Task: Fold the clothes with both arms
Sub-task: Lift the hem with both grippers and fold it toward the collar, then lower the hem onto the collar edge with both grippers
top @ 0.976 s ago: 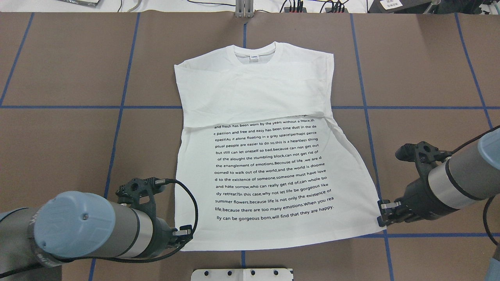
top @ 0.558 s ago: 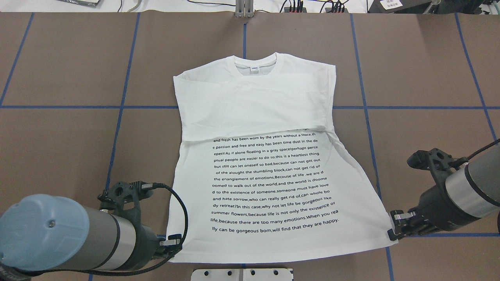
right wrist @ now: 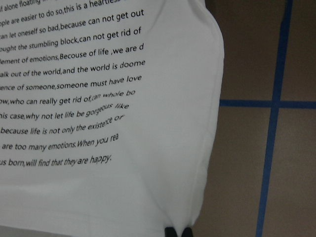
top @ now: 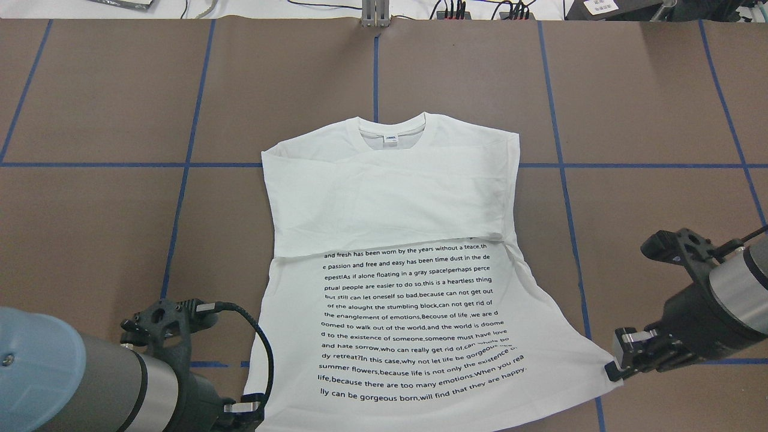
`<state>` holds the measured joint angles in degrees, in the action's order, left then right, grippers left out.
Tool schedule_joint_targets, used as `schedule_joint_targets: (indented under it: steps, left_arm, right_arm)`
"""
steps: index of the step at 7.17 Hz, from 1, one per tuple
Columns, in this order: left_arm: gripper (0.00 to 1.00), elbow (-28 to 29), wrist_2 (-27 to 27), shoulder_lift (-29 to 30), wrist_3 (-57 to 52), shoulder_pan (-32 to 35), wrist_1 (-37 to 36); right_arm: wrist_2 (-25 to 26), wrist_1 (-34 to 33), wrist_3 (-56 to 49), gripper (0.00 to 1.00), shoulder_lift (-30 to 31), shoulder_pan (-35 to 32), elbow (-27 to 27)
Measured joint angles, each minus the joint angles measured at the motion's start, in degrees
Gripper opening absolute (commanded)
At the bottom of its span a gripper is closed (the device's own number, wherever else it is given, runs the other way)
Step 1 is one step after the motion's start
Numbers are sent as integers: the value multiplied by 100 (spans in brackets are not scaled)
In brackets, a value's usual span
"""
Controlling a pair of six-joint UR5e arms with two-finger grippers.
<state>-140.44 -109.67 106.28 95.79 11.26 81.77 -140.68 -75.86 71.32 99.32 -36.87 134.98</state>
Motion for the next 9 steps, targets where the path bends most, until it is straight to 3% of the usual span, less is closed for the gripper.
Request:
schedule_joint_targets:
  steps: [5, 9]
  left_arm:
    - [0, 708, -71, 326, -676, 1696, -1]
    - [0, 2179, -377, 1109, -1290, 2840, 300]
  right_arm:
    - [20, -42, -19, 0, -1431, -1438, -1349]
    - [44, -69, -67, 0, -2944, -1991, -2990]
